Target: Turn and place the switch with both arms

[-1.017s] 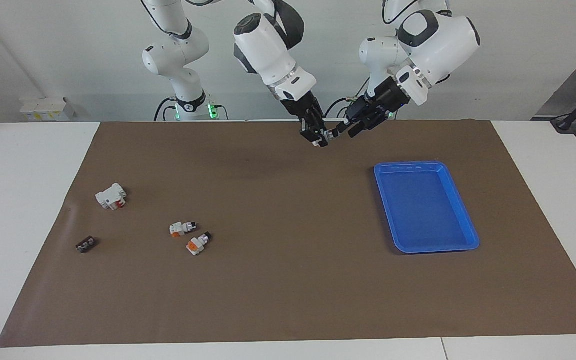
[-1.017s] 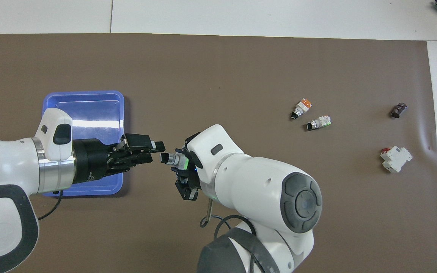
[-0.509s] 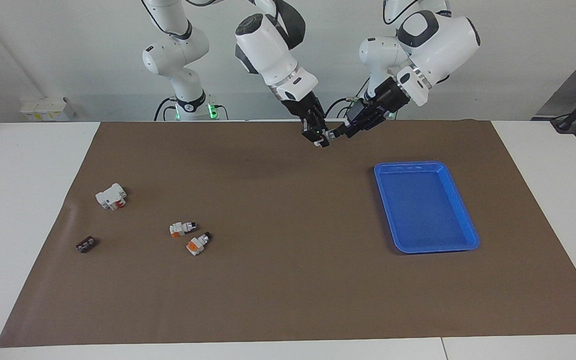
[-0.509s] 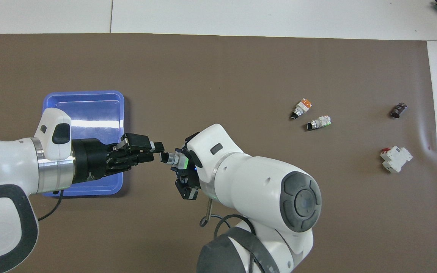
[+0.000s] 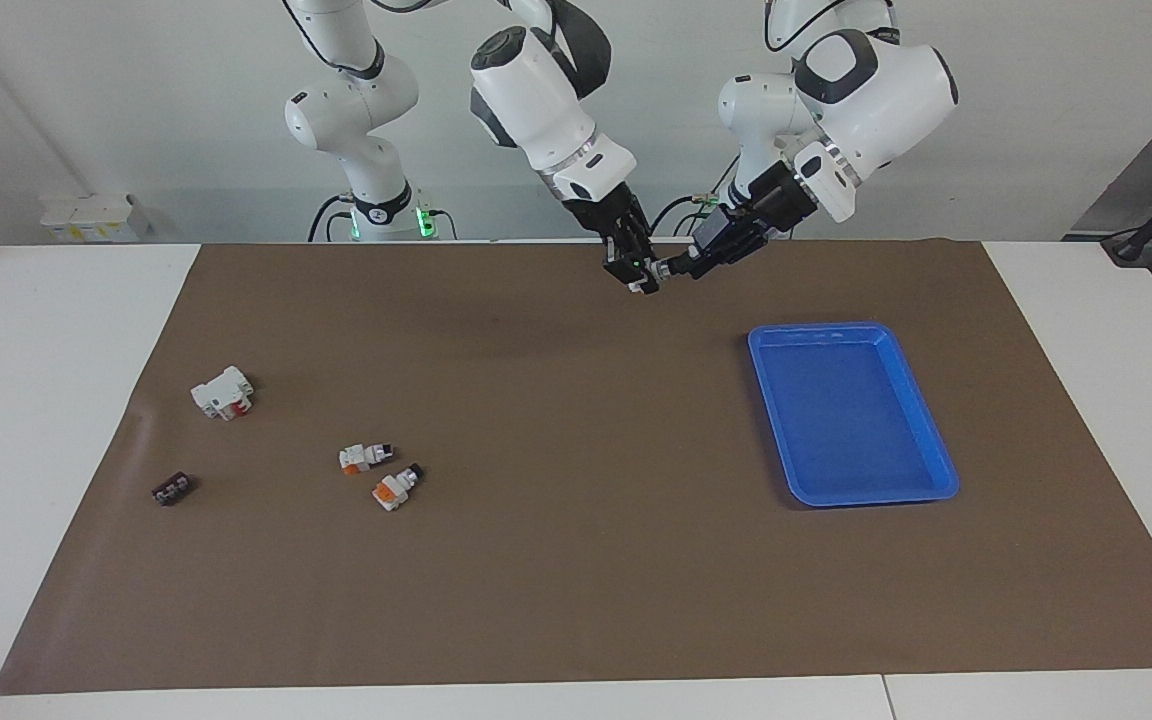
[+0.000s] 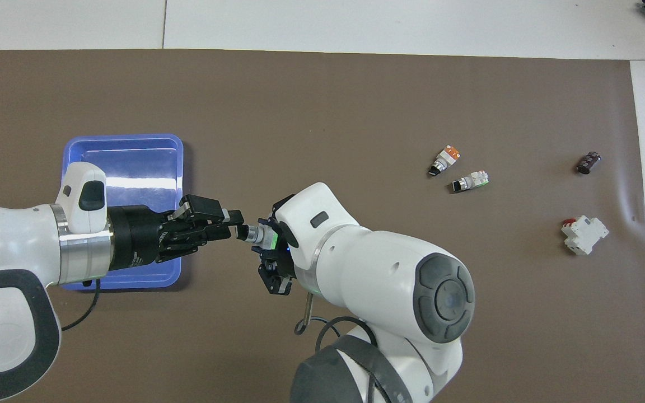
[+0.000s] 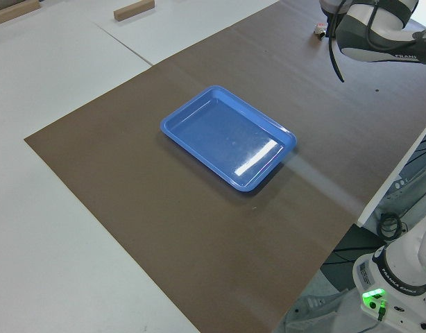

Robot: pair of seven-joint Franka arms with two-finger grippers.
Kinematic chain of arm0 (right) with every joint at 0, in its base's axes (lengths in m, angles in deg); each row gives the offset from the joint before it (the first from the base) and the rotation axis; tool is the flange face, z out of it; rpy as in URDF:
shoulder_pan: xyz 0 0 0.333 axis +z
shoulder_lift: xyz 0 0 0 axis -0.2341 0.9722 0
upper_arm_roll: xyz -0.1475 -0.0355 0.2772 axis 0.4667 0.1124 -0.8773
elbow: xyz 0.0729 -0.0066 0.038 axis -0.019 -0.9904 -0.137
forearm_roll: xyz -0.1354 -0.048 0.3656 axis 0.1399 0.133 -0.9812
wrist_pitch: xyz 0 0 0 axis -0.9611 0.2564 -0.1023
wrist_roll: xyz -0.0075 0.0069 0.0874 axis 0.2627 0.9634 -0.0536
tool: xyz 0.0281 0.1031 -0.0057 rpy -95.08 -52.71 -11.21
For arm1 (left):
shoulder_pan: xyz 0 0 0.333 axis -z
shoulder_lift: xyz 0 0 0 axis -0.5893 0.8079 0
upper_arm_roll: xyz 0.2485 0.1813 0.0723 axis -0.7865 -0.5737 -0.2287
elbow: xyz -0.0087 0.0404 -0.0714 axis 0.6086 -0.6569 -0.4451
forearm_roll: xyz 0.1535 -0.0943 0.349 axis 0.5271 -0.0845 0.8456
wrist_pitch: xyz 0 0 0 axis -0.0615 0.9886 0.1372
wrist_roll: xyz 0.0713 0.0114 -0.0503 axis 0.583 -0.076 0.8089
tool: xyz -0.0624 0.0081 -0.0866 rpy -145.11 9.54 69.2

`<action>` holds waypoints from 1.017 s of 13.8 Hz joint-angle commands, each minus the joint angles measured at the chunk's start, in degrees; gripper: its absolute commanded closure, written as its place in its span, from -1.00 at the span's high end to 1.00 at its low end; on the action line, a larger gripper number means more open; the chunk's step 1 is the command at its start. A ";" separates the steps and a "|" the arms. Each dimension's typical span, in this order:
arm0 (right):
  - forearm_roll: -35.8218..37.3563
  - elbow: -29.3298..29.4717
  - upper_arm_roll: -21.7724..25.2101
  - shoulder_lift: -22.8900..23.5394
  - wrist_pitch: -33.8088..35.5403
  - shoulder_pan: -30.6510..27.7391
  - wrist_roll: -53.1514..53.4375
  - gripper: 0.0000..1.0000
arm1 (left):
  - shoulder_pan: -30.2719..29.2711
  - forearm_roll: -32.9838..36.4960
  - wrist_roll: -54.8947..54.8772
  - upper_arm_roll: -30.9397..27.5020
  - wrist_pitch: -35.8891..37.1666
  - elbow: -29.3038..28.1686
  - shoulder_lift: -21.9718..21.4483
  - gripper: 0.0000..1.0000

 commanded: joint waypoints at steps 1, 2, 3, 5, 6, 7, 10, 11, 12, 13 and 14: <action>-0.41 0.79 -0.42 0.67 -0.56 -0.25 0.74 -1.00 | 0.78 -0.86 1.32 -0.31 -1.57 -0.19 -0.11 -0.59; -0.41 0.87 -0.42 0.67 -0.56 -0.25 0.74 -1.00 | 0.78 -0.86 1.41 -0.14 -2.18 -0.27 -0.10 -0.94; -0.41 0.79 -0.42 0.67 -0.56 -0.25 0.83 -1.00 | 0.78 -0.86 1.58 0.12 -2.88 -0.36 -0.10 -1.00; -0.41 0.79 -0.50 0.67 -0.56 -0.25 0.83 -1.00 | 0.52 -0.94 1.58 0.21 -3.07 -0.36 -0.10 -0.98; -0.41 0.79 -0.50 0.67 -0.56 -0.25 0.83 -1.00 | 0.61 -0.94 1.67 0.21 -3.07 -0.62 -0.10 -0.87; -0.41 0.79 -0.50 0.67 -0.56 -0.25 0.83 -1.00 | 0.69 -0.94 1.85 0.21 -3.24 -0.62 -0.10 -0.85; -0.41 0.79 -0.50 0.58 -0.56 -0.25 0.83 -1.00 | 0.70 -0.86 2.46 0.21 -3.24 -0.80 -0.19 -0.75; -0.41 0.79 -0.50 0.58 -0.56 -0.25 0.83 -1.00 | 0.61 -0.86 2.55 0.21 -3.24 -0.80 -0.19 -0.75; -0.41 0.79 -0.50 0.58 -0.56 -0.25 0.83 -1.00 | 0.61 -0.86 2.55 0.21 -3.16 -0.97 -0.19 -0.75; -0.41 0.87 -0.50 0.49 -0.48 -0.25 0.83 -1.00 | 0.69 -0.86 2.81 0.30 -3.16 -1.06 -0.11 -0.75; -0.50 0.79 -0.50 0.49 -0.47 -0.25 0.83 -1.00 | 0.69 -0.86 3.77 0.21 -3.24 -1.41 -0.10 -0.73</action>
